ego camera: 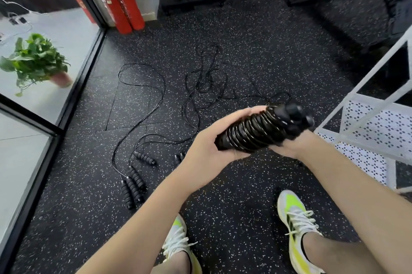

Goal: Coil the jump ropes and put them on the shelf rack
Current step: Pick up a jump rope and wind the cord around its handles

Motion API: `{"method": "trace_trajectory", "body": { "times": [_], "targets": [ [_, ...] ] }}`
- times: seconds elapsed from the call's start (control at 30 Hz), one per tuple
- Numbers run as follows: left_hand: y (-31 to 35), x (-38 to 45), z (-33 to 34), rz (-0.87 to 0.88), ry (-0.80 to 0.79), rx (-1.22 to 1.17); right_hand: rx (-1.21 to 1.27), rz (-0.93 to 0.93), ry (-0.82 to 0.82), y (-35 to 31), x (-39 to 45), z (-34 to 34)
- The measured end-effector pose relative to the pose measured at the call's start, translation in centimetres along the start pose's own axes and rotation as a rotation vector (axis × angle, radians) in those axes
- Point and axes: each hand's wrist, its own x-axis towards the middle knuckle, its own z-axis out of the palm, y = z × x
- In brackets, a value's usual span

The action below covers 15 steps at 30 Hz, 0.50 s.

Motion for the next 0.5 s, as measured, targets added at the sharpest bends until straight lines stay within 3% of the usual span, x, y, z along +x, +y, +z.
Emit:
{"method": "trace_trajectory", "body": {
  "times": [0.03,0.1,0.17,0.23,0.3,0.43,0.5],
  "targets": [
    [-0.2,0.3,0.0,-0.011,0.030,-0.033,0.087,-0.006,0.073,-0.6,0.2,0.3],
    [-0.8,1.1,0.0,-0.056,0.084,-0.129,0.545,-0.151,0.073,-1.6,0.6,0.4],
    [-1.3,1.7,0.3,-0.139,0.133,-0.308,0.766,-0.256,0.031,-2.9,0.6,0.7],
    [-1.9,2.2,0.5,-0.209,0.186,-0.465,0.754,-0.283,0.046,-3.6,0.6,0.9],
    [-2.2,2.5,0.3,-0.249,0.235,-0.463,0.711,-0.295,0.047,-4.0,0.7,1.2],
    [-1.9,2.8,0.7,-0.329,0.336,-0.103,0.756,-0.199,0.108,-4.9,0.7,1.7],
    [-1.5,2.6,1.2,-0.304,0.356,0.042,0.488,-0.241,0.203,-4.9,0.6,2.3]
  ]
}}
